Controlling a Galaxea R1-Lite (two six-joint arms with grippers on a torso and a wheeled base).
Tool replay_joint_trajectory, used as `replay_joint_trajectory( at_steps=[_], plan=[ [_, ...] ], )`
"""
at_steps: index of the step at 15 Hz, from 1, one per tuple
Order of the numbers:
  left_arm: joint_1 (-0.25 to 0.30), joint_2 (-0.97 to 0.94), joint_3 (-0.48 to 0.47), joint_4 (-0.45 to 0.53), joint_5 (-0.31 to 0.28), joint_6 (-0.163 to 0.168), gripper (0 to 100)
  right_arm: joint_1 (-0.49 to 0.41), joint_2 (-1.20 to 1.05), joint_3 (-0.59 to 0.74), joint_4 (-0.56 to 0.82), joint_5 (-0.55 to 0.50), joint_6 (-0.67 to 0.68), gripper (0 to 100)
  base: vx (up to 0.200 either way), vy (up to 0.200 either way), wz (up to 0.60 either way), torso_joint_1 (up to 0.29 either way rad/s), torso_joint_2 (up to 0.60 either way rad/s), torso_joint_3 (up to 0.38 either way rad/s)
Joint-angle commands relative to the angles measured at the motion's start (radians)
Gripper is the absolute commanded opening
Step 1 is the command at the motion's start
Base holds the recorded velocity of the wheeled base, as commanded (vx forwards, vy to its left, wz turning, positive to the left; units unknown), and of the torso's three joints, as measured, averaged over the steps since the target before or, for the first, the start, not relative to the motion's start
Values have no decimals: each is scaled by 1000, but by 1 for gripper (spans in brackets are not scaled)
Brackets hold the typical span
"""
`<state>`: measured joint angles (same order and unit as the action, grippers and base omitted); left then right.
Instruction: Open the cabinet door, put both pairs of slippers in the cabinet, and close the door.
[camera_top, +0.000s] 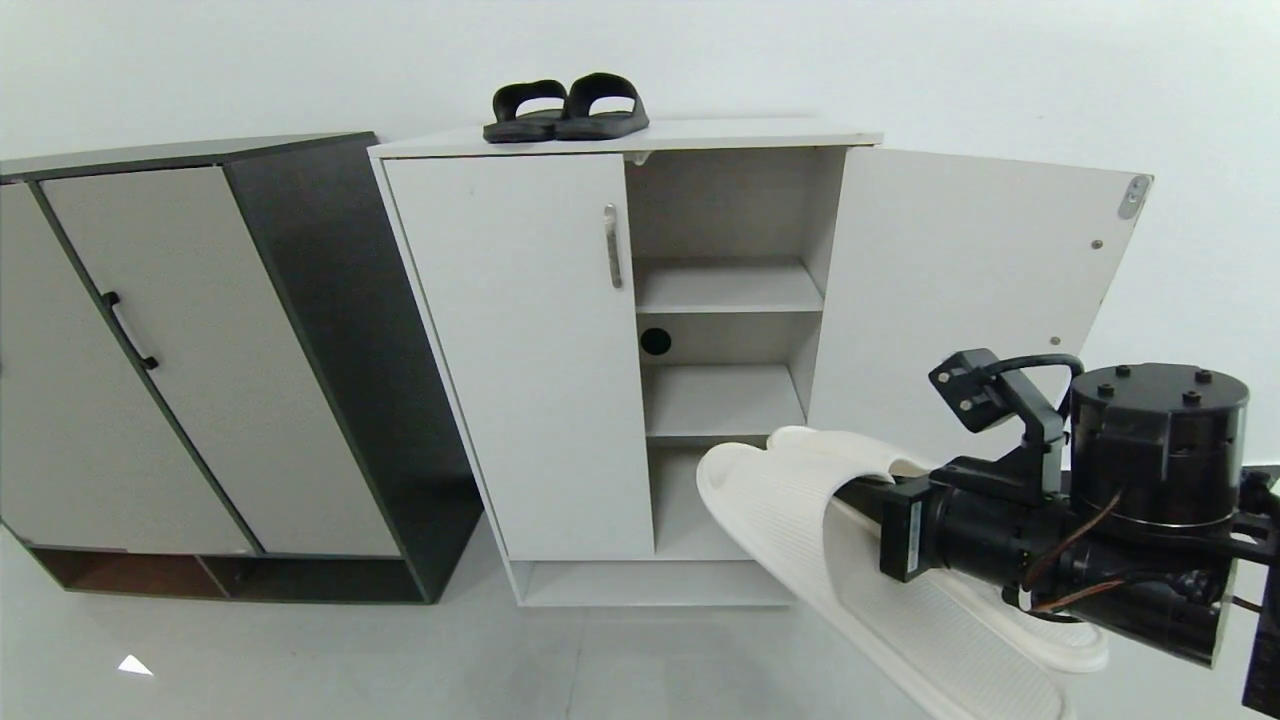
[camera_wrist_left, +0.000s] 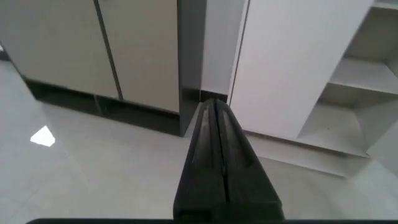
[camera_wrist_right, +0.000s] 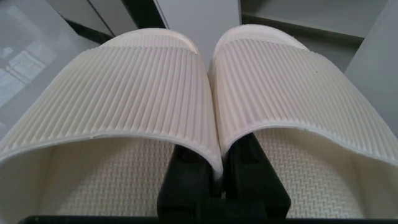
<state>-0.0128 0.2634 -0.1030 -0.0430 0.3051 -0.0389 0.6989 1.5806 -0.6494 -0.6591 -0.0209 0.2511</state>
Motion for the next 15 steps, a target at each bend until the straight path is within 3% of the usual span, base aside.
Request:
replay_joint_trajectory(
  at_steps=[1,2,3,4,7,10,15],
  plan=[
    [27,-242,88,28,-64,33,0,2,4,5,-2,-1,-1,0,0,0,0,0,0,0],
    [16,-263,94,20,-176,57,0,4,2,7,-2,1,-1,0,0,0,0,0,0,0],
    [16,-260,101,31,-320,33,0,5,2,8,-2,1,-1,0,0,0,0,0,0,0],
    [16,-263,95,64,-373,33,0,8,4,8,-2,1,-1,0,0,0,0,0,0,0],
    [16,-263,101,45,-342,59,0,19,4,17,-2,1,-3,0,0,0,0,0,0,0],
    [16,-263,101,45,-328,39,0,34,32,23,-2,2,-1,0,0,0,0,0,0,0],
    [16,-263,101,45,-330,42,0,33,177,-4,-48,-8,11,0,0,0,0,0,0,0]
  ],
)
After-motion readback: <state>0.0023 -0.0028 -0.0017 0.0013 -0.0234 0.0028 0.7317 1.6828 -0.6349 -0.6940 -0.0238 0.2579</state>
